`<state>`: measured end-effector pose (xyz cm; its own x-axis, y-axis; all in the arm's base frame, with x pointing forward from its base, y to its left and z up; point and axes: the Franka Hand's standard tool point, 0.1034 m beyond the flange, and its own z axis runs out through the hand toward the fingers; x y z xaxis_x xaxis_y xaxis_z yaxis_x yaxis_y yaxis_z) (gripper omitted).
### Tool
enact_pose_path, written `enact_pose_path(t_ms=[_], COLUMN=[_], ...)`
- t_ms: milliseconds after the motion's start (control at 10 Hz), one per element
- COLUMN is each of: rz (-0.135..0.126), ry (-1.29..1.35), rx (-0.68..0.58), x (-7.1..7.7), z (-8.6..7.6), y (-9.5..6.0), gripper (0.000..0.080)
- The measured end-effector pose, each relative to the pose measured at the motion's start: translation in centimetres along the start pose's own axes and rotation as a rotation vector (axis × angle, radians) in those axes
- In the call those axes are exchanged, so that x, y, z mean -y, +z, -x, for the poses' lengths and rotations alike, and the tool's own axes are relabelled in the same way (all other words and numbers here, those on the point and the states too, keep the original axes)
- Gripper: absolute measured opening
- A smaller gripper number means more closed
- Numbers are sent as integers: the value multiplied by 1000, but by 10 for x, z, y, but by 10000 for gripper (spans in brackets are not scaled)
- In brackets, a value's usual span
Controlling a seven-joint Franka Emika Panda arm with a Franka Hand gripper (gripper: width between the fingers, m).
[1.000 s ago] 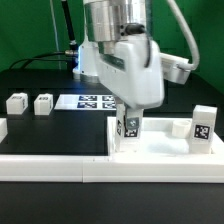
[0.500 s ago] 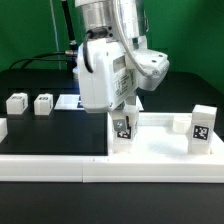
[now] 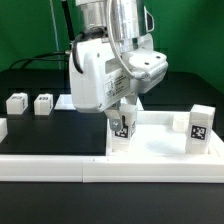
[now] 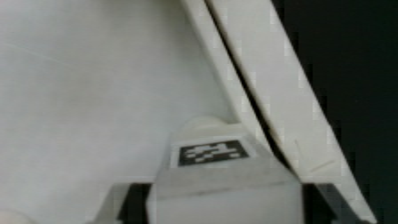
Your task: Assemble square table
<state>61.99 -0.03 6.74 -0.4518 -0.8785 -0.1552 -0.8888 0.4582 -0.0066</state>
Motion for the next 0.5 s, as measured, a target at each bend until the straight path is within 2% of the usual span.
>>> enact_pose_path(t_ms=[100,200,300,400,500], rz=[0,0,0,-1,-11], ry=[0,-1,-1,-4,-24], rx=[0,0,0,1,5], x=[0,0,0,-1,-5], z=[0,0,1,1,2], y=[0,0,0,0,-5], gripper=[302,481,592,592,640])
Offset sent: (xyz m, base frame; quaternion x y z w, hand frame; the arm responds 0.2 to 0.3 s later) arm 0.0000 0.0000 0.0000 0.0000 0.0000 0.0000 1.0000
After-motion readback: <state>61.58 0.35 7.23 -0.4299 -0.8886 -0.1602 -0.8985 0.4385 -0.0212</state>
